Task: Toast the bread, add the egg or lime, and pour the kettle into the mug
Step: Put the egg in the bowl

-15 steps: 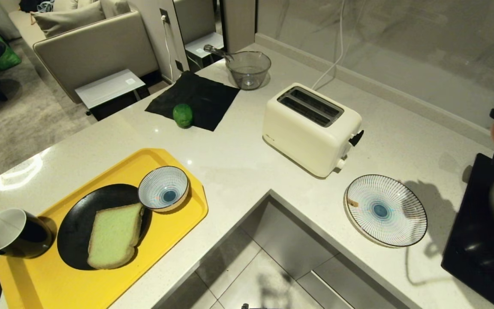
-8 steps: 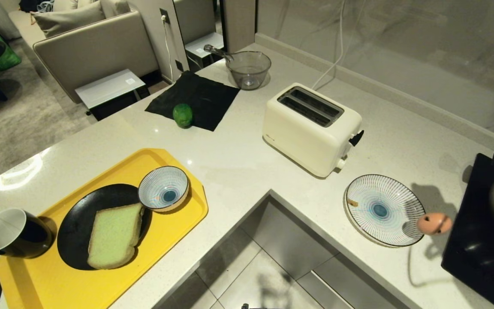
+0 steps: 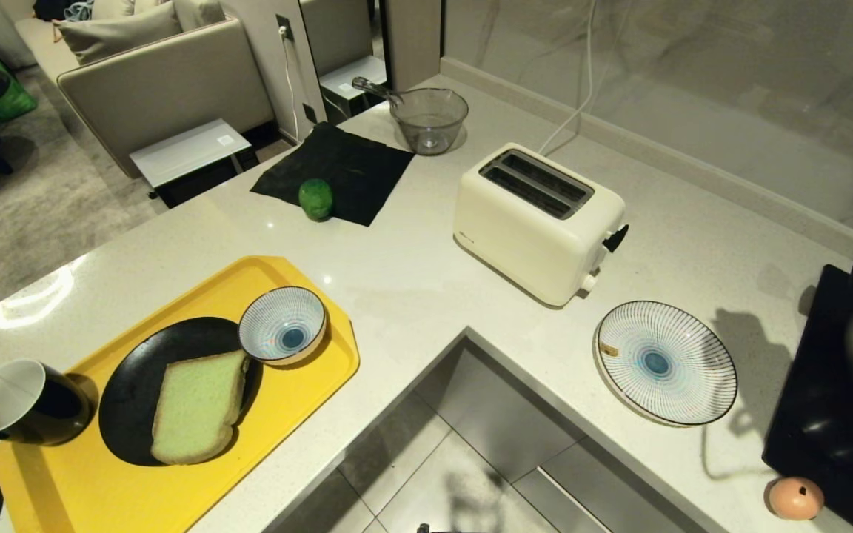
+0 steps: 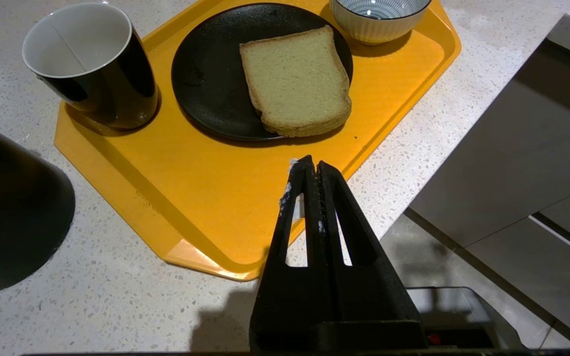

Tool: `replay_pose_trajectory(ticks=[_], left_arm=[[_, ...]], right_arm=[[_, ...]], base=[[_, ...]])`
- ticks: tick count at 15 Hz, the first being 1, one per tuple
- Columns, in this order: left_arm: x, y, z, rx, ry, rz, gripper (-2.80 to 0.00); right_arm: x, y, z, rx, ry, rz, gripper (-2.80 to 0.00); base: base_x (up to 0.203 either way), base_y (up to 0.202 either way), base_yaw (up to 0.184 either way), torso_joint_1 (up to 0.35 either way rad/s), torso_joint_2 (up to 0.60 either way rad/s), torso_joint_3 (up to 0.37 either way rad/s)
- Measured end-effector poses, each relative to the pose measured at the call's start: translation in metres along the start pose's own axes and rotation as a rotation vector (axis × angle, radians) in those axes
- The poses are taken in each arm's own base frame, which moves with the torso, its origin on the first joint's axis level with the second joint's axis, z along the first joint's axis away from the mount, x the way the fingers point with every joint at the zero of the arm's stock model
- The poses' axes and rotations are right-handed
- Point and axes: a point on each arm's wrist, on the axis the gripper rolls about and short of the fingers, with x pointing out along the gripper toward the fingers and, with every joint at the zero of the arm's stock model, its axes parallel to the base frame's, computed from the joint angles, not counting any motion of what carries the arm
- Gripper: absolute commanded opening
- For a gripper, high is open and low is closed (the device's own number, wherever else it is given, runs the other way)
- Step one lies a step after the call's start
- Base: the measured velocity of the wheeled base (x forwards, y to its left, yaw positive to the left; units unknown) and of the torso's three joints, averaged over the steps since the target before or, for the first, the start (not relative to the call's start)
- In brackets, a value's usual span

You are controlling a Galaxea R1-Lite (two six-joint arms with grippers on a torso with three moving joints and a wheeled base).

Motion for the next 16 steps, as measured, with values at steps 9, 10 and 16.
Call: replay_pose_trajectory(ticks=[9, 10, 16], left_arm=[[0.0, 0.0, 0.0, 0.0, 0.0, 0.0, -2.8], [0.0, 0.0, 0.0, 0.001, 0.0, 0.0, -2.8], [0.0, 0.0, 0.0, 0.0, 0.0, 0.0, -2.8]], right_arm=[[0.013, 0.003, -0.006, 0.009, 0.037, -0.015, -2.8], [0.014, 0.003, -0.007, 0.008, 0.041, -0.015, -2.8], [0.021, 0.002, -0.03, -0.048, 0.199, -0.113, -2.8]], base=[[0.0, 0.0, 0.0, 0.0, 0.0, 0.0], [0.0, 0.0, 0.0, 0.0, 0.0, 0.0], [0.0, 0.0, 0.0, 0.0, 0.0, 0.0]])
